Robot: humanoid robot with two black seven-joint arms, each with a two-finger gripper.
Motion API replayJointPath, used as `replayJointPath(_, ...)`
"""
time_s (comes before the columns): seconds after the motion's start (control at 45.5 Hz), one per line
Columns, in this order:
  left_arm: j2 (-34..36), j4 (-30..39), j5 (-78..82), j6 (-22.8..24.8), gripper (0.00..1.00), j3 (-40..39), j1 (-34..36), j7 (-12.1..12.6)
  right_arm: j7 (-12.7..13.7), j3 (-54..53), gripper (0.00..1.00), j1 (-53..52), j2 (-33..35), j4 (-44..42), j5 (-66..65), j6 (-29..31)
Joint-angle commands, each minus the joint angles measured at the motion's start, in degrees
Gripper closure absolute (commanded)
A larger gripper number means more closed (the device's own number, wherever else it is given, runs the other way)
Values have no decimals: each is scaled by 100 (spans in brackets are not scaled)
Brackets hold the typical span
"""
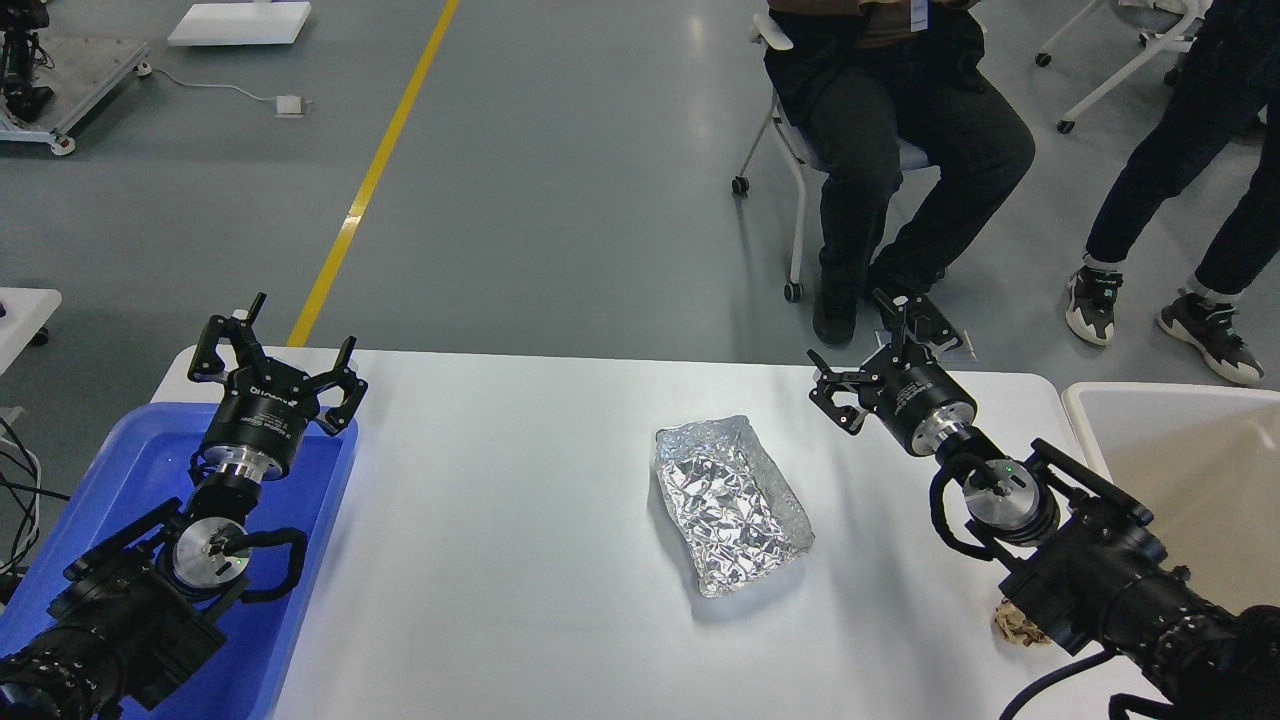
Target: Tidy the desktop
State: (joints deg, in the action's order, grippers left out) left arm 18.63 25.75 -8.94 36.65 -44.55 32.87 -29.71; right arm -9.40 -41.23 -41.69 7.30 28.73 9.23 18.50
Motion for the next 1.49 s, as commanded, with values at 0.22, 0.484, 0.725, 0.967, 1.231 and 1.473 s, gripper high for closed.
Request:
replayJointPath(0.22, 0, 0, -3, 9, 0, 8, 0, 0, 0, 36, 0, -23, 9, 54, -26, 13)
replayJointPath(0.484, 0, 0, 6, 9, 0, 8, 0, 0, 9, 229, 0, -207, 193, 247, -87, -5)
replayJointPath(0.725, 0, 0, -3, 9, 0, 8, 0, 0, 44, 405, 0, -339, 1010, 1204, -791, -101)
replayJointPath(0.967, 0, 0, 6, 9, 0, 8, 0, 0, 35, 809, 0, -331, 1810, 2646, -1704, -417)
replayJointPath(1.231, 0, 0, 6, 9, 0, -1, 0, 0, 0, 1995, 0, -717, 1995, 3332, -3585, -795)
replayJointPath(1.473, 0, 0, 6, 9, 0, -1, 0, 0, -18, 3515, 0, -1499, 1600, 3043, -4560, -1068)
